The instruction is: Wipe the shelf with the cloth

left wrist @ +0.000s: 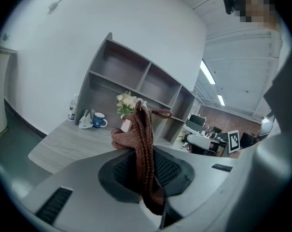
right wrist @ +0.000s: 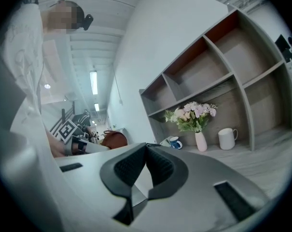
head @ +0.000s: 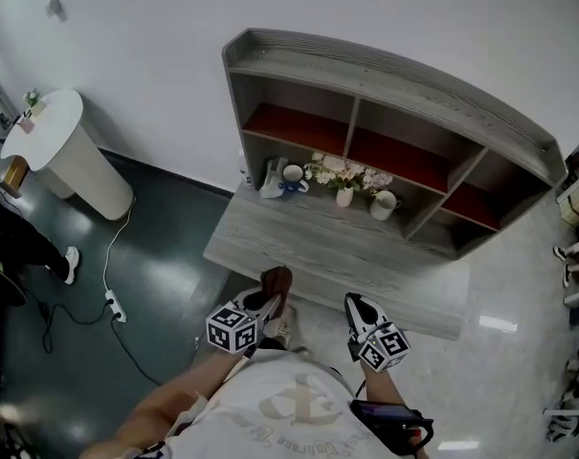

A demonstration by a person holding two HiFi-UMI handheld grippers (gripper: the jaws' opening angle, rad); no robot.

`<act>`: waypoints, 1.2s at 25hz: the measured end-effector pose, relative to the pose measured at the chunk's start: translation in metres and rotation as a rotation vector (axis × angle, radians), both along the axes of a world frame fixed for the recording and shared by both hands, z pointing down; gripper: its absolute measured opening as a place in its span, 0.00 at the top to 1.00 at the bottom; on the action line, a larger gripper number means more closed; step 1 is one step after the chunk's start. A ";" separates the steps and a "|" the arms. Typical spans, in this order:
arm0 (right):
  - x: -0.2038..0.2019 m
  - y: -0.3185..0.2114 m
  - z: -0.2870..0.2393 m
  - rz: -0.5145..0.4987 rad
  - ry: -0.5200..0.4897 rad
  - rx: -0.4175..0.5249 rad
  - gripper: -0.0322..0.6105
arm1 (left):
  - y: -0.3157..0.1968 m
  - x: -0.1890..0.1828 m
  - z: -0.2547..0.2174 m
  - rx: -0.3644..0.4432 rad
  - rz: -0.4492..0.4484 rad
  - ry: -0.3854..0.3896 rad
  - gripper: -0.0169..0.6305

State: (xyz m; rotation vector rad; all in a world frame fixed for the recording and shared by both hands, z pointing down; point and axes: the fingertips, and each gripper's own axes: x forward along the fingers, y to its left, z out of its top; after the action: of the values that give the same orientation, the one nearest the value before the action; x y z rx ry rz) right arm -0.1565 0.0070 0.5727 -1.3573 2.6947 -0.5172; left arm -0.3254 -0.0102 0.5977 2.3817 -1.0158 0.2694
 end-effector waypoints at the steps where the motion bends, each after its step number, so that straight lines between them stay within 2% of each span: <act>1: 0.000 -0.005 0.000 -0.001 0.010 0.001 0.94 | -0.005 0.000 0.000 0.000 -0.004 0.000 0.87; 7: 0.000 -0.039 0.001 -0.015 0.020 -0.005 0.94 | -0.042 -0.002 -0.006 0.000 -0.035 0.032 0.87; 14: 0.008 -0.080 -0.003 0.012 -0.004 -0.025 0.94 | -0.094 -0.003 -0.014 0.020 -0.046 0.032 0.87; 30: 0.001 -0.151 -0.011 0.071 0.026 -0.020 0.94 | -0.188 -0.006 -0.038 0.100 0.000 0.032 0.87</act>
State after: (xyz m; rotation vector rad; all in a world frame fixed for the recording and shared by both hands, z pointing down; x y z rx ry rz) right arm -0.1553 -0.1439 0.5615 -1.4685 2.6570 -0.5258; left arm -0.3318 -0.1978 0.5599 2.4679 -1.0364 0.1840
